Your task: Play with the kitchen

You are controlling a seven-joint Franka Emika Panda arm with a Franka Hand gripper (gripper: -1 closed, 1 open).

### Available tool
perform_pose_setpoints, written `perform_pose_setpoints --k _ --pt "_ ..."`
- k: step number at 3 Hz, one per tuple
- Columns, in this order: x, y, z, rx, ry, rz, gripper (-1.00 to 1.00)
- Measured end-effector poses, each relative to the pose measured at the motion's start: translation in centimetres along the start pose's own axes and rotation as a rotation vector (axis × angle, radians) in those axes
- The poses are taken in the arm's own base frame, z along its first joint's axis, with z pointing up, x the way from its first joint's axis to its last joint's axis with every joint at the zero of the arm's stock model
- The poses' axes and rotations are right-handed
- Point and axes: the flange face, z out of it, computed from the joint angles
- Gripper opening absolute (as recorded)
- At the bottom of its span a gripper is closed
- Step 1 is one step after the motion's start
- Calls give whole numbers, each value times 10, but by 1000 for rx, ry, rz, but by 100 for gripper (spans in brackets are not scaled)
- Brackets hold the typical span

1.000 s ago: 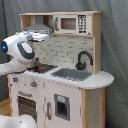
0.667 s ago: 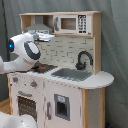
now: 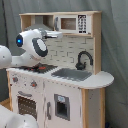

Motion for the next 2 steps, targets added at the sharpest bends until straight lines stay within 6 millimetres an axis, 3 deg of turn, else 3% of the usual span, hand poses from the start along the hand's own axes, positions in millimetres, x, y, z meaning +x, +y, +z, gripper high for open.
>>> perform_pose_setpoints --k 2 --pt "-6 20 36 -24 46 11 100"
